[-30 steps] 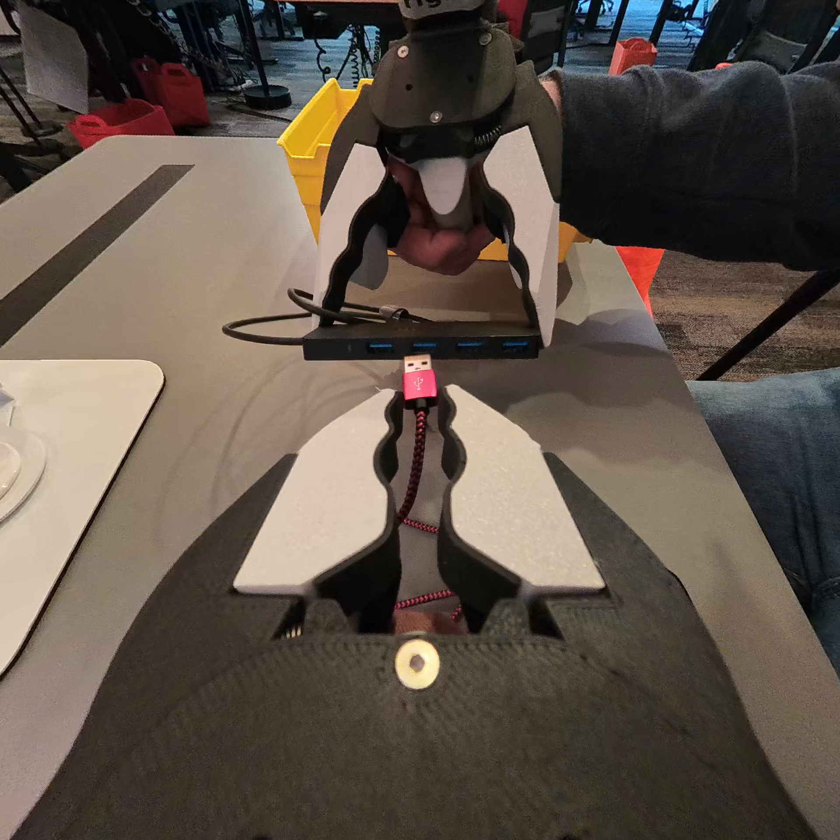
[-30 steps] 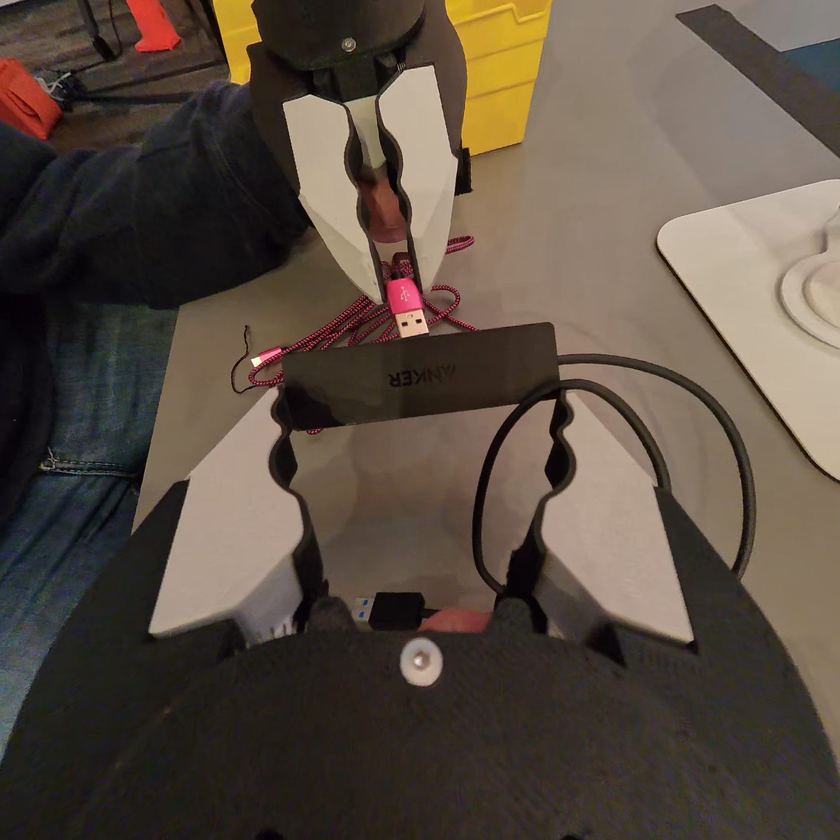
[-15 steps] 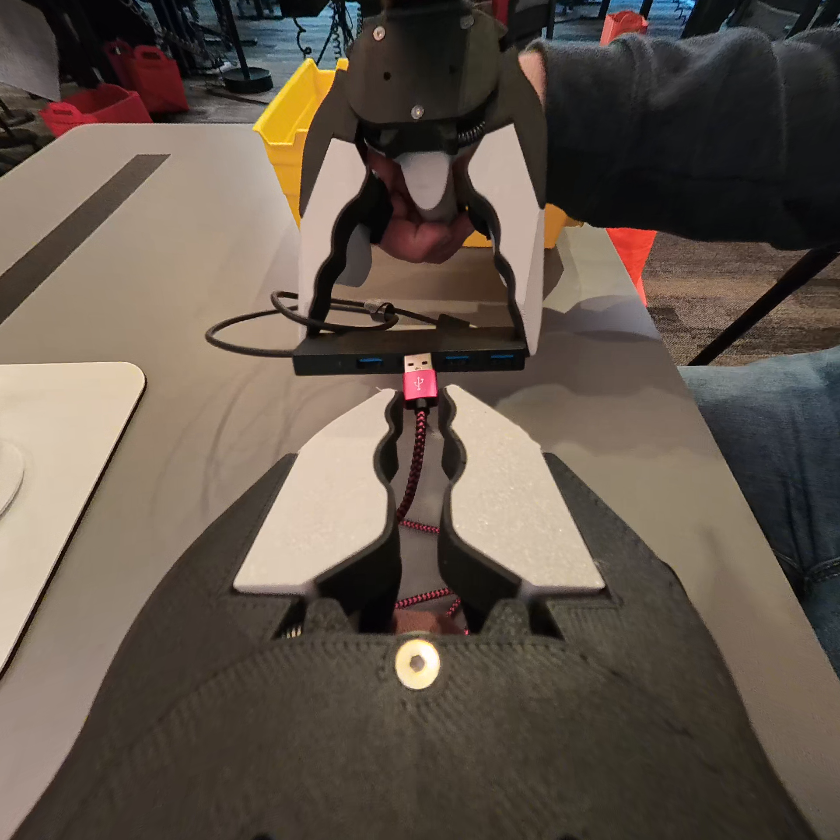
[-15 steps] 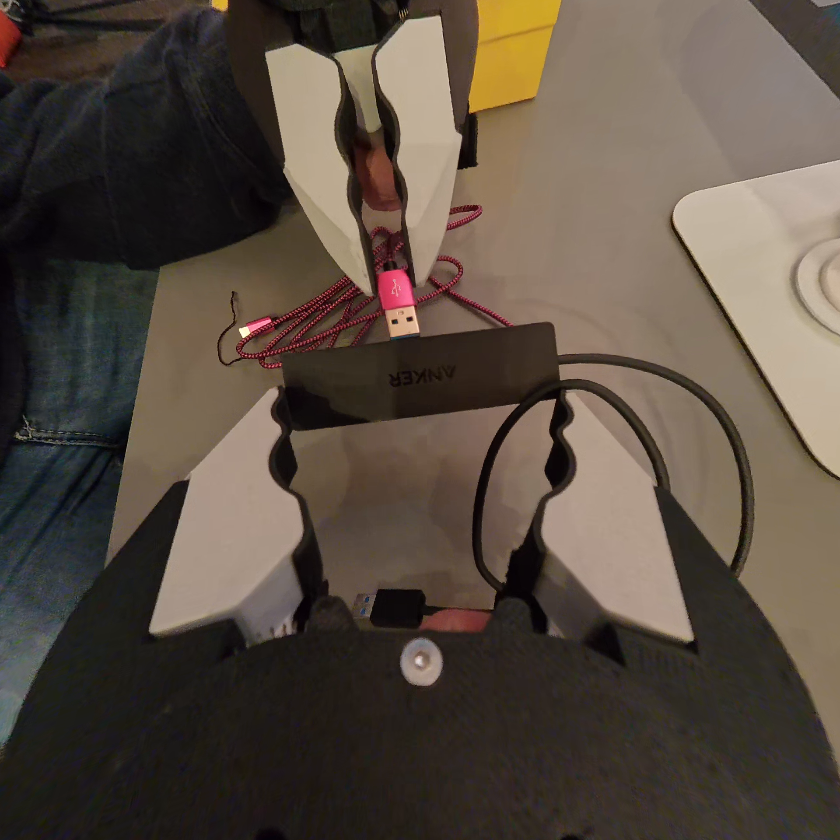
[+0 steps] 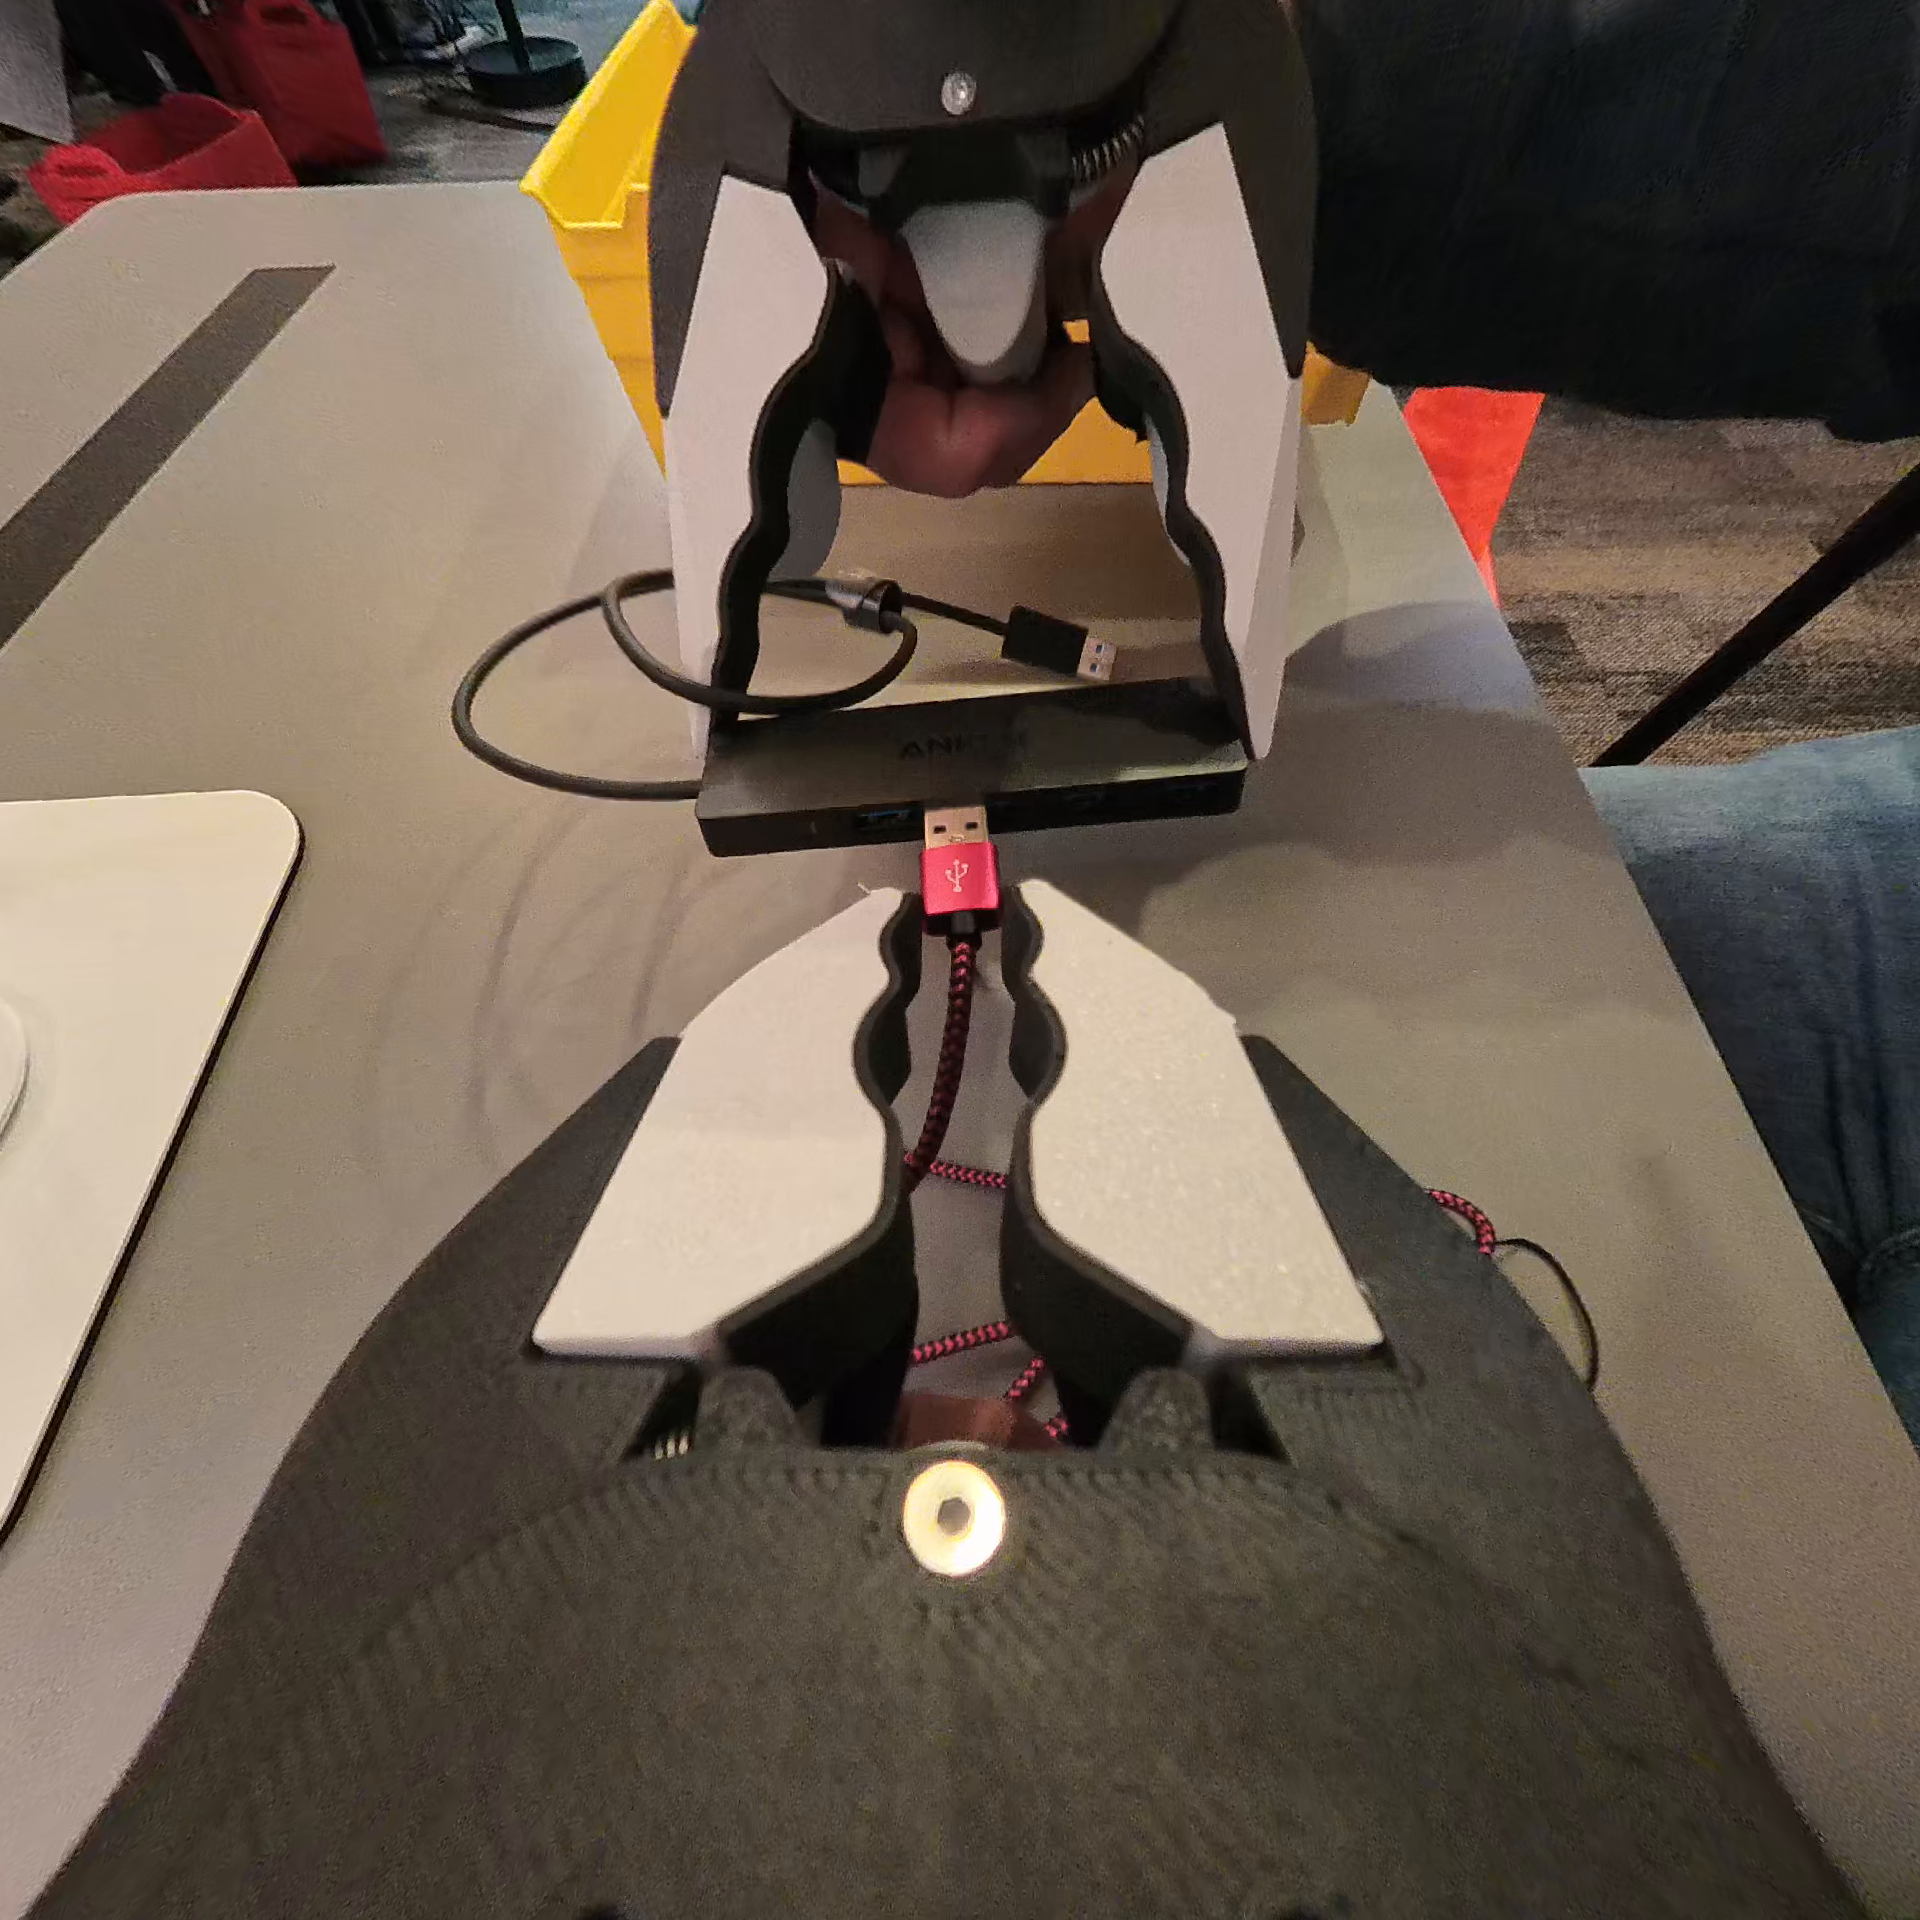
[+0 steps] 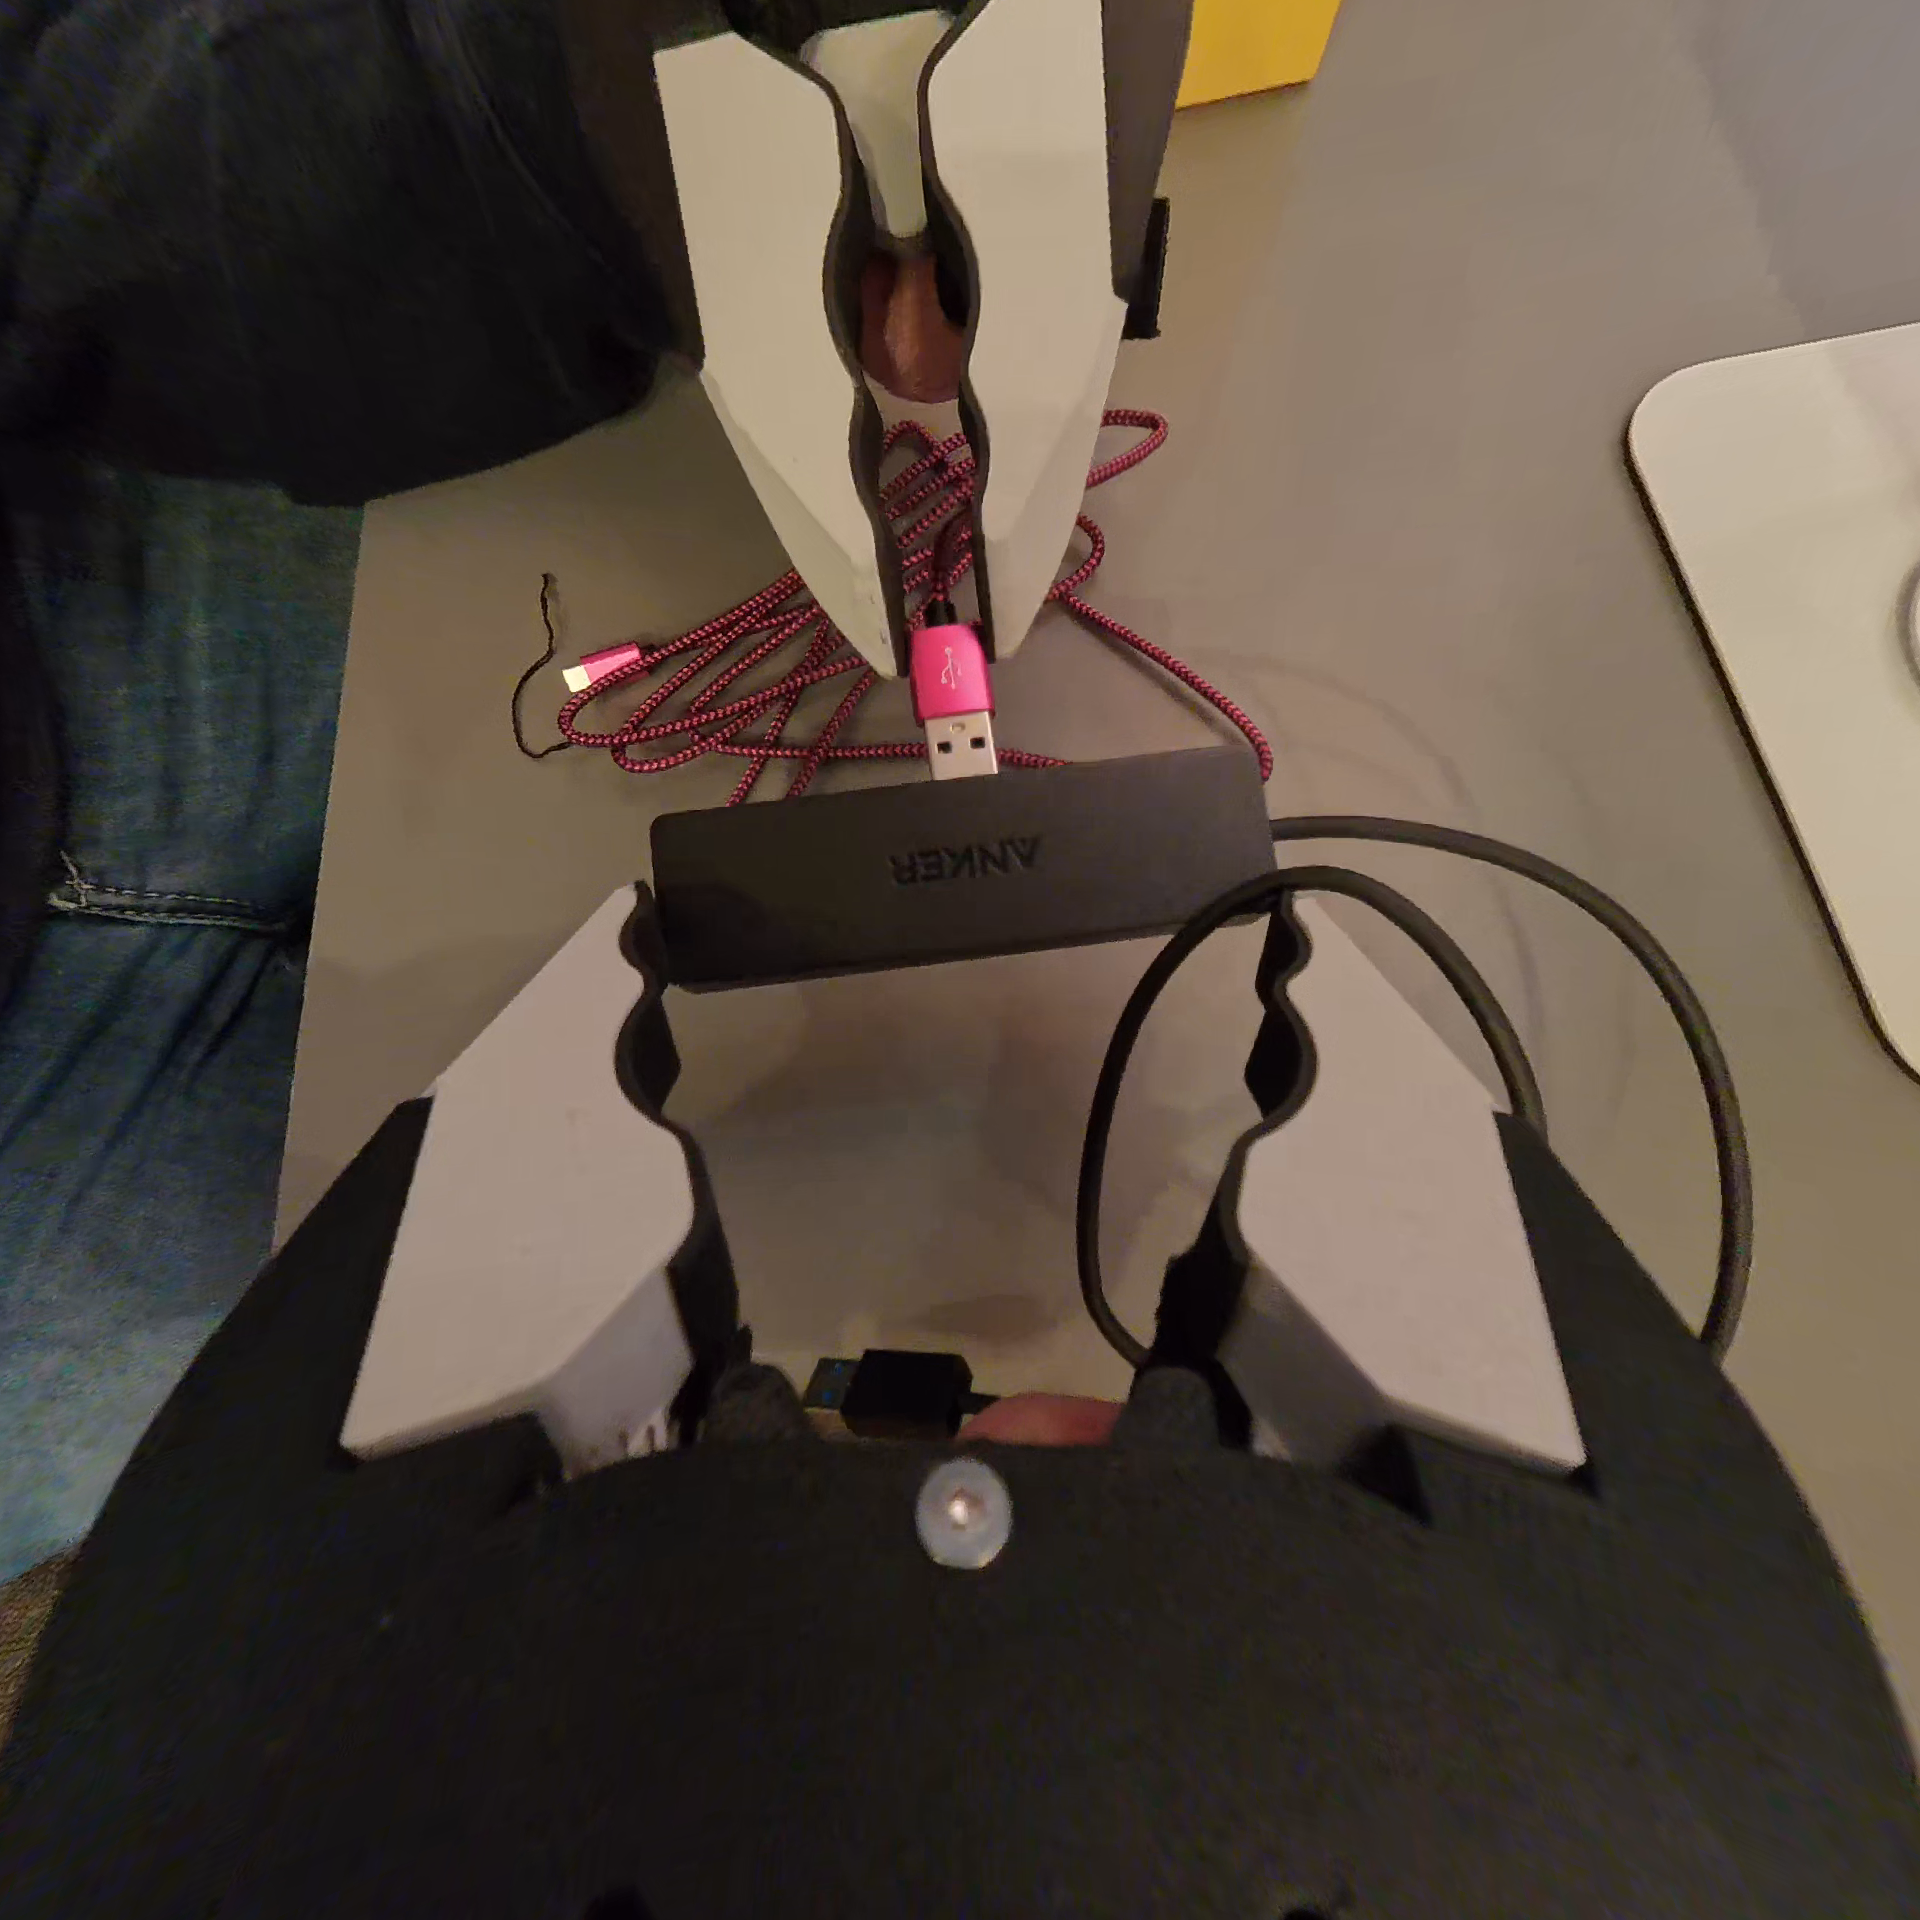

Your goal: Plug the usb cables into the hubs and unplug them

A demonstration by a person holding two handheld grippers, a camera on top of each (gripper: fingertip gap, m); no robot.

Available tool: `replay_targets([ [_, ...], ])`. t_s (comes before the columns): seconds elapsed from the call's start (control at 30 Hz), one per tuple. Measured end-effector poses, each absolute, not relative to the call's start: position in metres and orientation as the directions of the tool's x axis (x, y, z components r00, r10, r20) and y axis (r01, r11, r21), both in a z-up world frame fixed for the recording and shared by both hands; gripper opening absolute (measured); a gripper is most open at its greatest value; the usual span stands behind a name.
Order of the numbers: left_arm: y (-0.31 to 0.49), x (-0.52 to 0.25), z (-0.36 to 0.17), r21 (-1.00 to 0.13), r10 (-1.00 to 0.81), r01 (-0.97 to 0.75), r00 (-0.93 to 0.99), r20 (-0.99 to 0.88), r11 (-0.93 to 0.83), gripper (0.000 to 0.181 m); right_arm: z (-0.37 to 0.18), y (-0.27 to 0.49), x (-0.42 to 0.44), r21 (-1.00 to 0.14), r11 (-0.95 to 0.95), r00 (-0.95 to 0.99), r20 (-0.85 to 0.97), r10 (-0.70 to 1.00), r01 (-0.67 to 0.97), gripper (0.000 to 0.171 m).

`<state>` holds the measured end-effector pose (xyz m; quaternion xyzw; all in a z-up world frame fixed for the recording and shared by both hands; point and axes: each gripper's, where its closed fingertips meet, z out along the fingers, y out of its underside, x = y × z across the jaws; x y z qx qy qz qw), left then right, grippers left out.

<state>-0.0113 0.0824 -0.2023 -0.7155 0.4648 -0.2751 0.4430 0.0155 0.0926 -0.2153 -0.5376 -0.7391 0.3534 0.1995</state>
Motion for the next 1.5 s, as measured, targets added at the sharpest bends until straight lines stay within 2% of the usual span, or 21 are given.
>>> replay_targets([
  [0.5, 0.08, -0.006, -0.189, -0.917, -0.915, -0.375, 0.402, -0.032, -0.133, 0.014, -0.198, 0.094, 0.014, -0.804, 0.06, -0.33, -0.174, 0.928, 0.592, 0.111],
  [0.93, 0.083, -0.005, -0.168, -0.965, -0.914, -0.23, 0.405, 0.02, -0.123, 0.014, -0.187, 0.094, 0.01, -0.849, 0.056, -0.334, -0.146, 0.931, 0.526, 0.111],
  [1.5, 0.084, -0.007, -0.163, -0.976, -0.907, -0.196, 0.42, 0.003, -0.093, 0.014, -0.178, 0.095, 0.006, -0.897, -0.005, -0.304, -0.156, 0.94, 0.443, 0.111],
])
